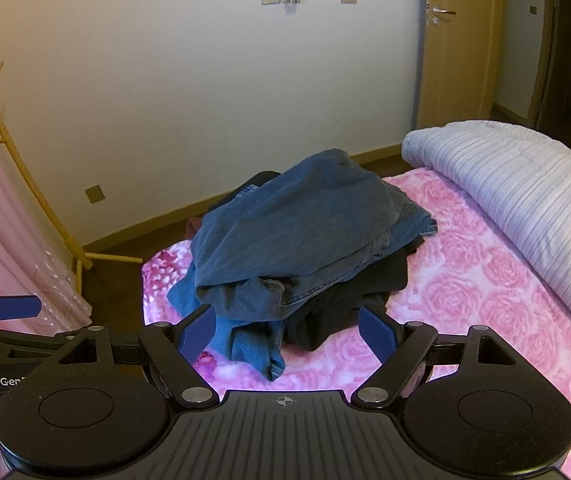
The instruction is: Fold clothes
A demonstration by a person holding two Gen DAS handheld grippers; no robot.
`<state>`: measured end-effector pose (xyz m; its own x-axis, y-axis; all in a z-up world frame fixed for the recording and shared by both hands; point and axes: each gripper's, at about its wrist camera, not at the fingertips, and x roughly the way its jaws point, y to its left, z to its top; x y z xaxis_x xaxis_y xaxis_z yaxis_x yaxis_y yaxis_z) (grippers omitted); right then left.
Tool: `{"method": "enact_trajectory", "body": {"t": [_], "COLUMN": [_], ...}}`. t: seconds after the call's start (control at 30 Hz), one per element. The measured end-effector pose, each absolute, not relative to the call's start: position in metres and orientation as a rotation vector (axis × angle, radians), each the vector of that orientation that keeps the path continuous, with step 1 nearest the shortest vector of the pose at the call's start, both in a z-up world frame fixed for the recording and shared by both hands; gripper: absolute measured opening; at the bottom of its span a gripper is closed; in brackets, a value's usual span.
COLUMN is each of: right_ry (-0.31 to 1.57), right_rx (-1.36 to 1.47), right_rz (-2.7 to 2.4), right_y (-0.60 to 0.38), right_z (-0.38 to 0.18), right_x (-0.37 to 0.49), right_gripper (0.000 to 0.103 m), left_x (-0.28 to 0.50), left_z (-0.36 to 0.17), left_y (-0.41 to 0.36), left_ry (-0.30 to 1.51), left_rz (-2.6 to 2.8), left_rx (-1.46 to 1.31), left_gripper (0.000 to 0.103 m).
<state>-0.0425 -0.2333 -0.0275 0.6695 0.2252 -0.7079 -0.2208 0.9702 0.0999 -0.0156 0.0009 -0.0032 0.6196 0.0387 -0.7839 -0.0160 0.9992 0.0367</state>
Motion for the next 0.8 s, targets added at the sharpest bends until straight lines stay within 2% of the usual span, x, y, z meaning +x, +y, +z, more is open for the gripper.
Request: {"method": "enact_trajectory", "body": {"t": [0.8], "right_ry": [0.803], "right_rx": [0.000], "right_rz": [0.269], "right_y": [-0.238], "right_z": [-0.030], "right_x": [-0.048], "right_gripper": [0.081], "left_x": [-0.028], "left_z": [-0.002], "left_y": [-0.001], "left_ry": [0.892], "left_rz": [0.058], "left_rx": [0.021], "left_gripper": [0.088]}}
